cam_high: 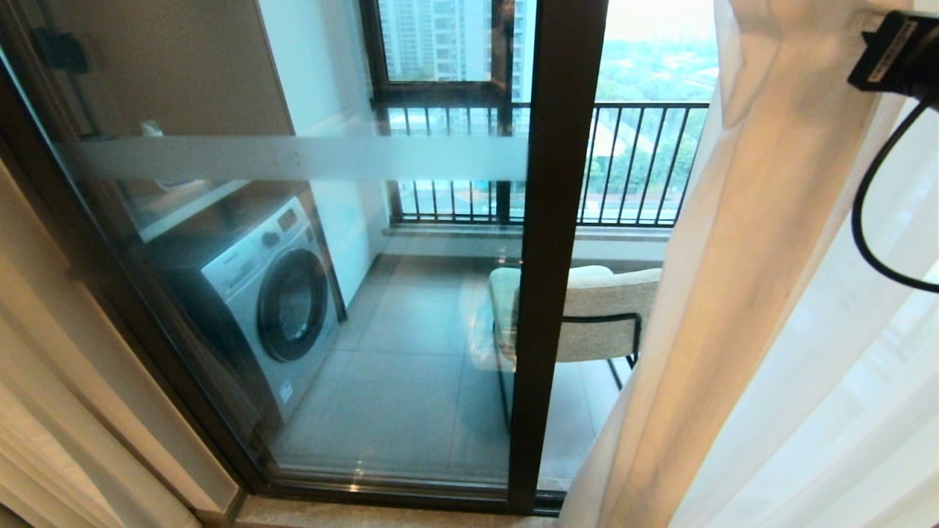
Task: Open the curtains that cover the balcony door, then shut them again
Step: Pull the inner curtains open on both sides
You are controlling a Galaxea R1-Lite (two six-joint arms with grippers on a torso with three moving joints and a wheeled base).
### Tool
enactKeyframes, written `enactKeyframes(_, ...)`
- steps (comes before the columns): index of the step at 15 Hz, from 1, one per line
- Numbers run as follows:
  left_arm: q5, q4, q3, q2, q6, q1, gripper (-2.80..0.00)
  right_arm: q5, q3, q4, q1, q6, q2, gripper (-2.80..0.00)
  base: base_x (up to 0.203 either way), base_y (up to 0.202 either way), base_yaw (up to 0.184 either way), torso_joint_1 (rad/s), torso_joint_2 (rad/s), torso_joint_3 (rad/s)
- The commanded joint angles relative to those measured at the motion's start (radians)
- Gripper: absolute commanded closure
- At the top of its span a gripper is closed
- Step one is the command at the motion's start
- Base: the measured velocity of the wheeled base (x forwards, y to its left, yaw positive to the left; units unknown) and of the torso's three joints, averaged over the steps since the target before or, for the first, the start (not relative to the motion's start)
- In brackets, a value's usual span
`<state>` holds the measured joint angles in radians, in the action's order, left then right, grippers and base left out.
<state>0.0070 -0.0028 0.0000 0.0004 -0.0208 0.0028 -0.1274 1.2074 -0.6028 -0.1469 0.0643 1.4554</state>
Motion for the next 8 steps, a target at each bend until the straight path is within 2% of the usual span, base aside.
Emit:
enactKeyframes(1,0.001,0.0,0.0,0.0,-0.001,0.0,0.0,0.046,-0.065,-0.003,0.052,-0.001,-0.073,0.0,0.0,0.0,0.0,0.0,0.0,0.0)
enactKeyframes(4,0.001,0.0,0.0,0.0,-0.001,0.0,0.0,0.084,-0.156,-0.004,0.071,0.001,-0.134,0.0,0.0,0.0,0.0,0.0,0.0,0.0)
enactKeyframes(8,0.001,0.0,0.0,0.0,-0.001,0.0,0.0,0.086,-0.233,-0.005,0.111,0.001,-0.19,0.0,0.0,0.0,0.0,0.0,0.0,0.0)
